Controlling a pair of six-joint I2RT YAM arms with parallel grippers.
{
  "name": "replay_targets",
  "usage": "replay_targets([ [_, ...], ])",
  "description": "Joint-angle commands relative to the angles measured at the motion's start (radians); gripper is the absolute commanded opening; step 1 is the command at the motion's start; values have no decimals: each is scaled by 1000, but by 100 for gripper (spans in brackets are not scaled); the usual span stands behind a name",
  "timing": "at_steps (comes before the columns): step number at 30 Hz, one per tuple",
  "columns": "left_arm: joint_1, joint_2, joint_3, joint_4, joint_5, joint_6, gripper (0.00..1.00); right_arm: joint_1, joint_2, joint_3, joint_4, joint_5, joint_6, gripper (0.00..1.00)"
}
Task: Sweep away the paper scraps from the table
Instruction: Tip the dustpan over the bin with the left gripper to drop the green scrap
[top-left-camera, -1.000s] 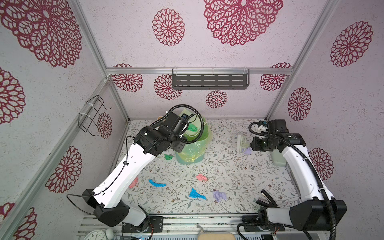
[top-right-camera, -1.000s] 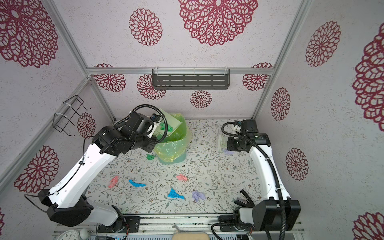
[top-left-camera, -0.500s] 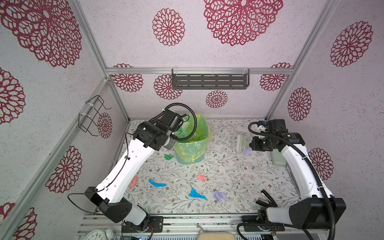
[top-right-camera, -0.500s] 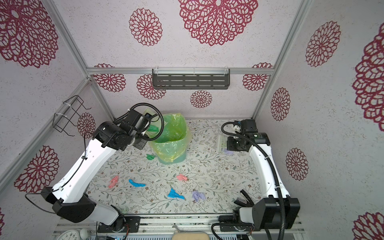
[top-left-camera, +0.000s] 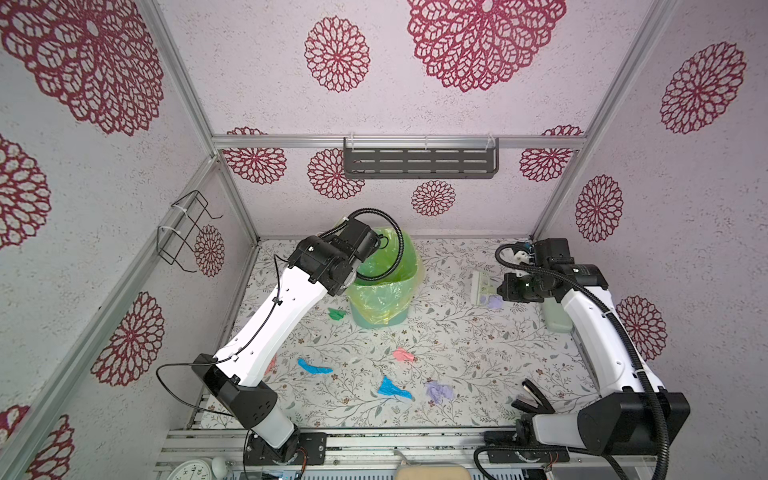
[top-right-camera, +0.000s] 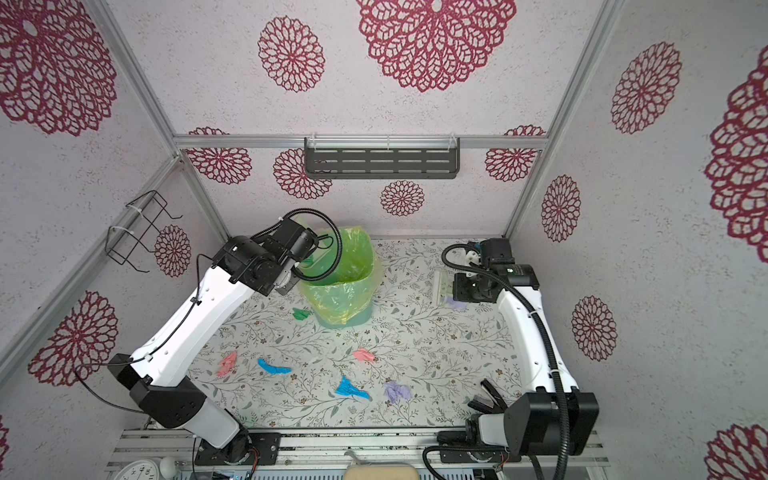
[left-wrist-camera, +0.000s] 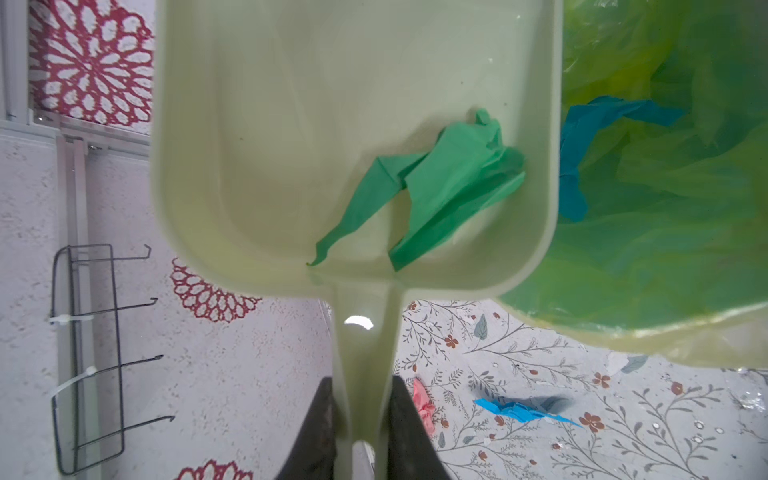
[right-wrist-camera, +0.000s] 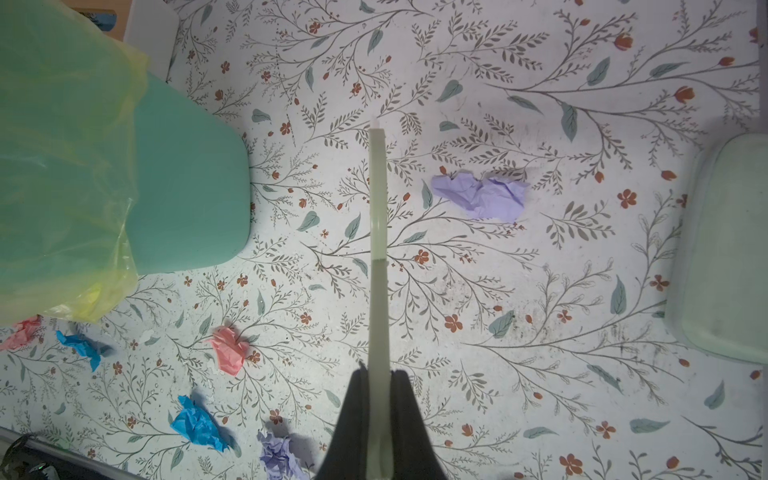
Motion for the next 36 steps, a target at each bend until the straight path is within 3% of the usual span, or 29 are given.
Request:
replay_targets([
  [1, -50, 25, 13, 11, -87, 35, 13, -8, 3, 37, 11, -20, -11, 0],
  [16, -191, 8, -146, 152, -422, 218, 13, -6, 20, 37, 22, -63, 3, 0],
  [36, -200, -77, -358, 440, -554, 510, 13, 5, 18, 32, 22, -81, 4, 0],
])
